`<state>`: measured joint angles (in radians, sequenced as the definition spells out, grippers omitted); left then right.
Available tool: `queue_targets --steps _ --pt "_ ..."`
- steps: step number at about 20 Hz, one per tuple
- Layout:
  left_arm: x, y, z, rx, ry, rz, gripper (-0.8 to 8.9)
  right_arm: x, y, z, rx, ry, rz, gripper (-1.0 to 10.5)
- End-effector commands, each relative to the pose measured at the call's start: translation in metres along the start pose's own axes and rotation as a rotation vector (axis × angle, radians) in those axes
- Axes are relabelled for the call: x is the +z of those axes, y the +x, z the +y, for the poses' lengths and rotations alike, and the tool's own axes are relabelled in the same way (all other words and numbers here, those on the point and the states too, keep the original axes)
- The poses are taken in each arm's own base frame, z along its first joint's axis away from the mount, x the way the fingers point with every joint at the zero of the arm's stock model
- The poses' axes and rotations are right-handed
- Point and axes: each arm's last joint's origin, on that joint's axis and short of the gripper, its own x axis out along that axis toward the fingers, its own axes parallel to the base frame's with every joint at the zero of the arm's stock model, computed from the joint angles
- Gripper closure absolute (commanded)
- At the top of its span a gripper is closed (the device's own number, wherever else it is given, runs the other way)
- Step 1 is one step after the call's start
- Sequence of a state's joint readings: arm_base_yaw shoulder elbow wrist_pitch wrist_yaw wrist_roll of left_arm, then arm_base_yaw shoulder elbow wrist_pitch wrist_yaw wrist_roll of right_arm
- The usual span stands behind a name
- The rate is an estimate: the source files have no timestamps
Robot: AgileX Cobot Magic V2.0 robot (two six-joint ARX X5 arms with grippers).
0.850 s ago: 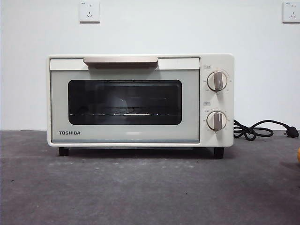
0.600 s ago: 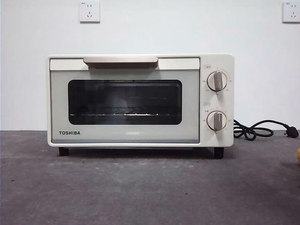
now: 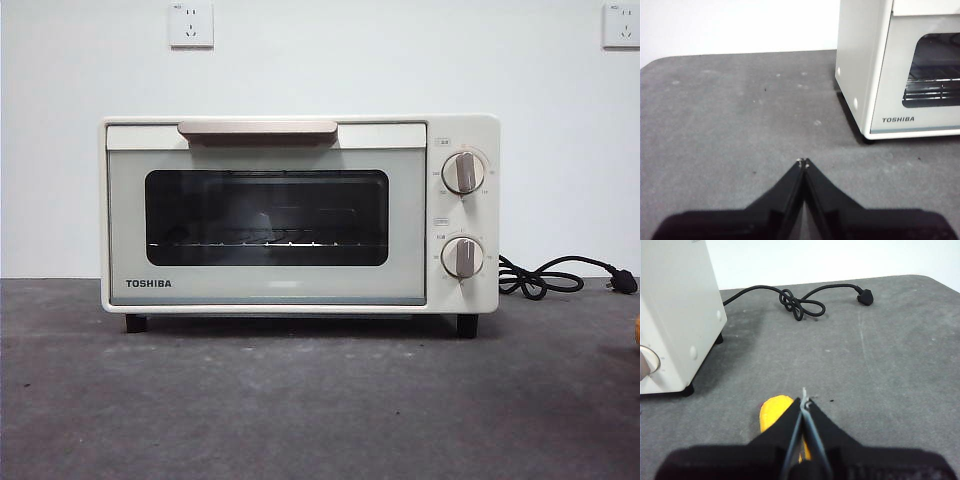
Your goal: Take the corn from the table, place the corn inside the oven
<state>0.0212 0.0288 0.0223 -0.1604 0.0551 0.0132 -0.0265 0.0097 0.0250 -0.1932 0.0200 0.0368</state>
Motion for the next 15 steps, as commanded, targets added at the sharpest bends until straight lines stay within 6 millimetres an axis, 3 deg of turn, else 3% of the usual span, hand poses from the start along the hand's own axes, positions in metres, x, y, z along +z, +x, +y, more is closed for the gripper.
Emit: queue_targets --steps 1,9,15 --pt "-0.0007 0.0009 -0.0002 -0.007 -0.053 -0.016 8.17 -0.0026 0.0011 -0.0004 -0.011 0.041 0.001 9.5" --pt "-0.0006 0.0009 -0.0002 -0.011 -0.335 -0.015 8.17 -0.0027 0.0011 -0.0003 -0.007 0.367 0.001 9.5" --pt "-0.0005 0.0009 -0.0006 -0.025 -0.385 -0.013 8.17 -0.0027 0.0011 -0.0004 -0.011 0.38 0.0 9.5"
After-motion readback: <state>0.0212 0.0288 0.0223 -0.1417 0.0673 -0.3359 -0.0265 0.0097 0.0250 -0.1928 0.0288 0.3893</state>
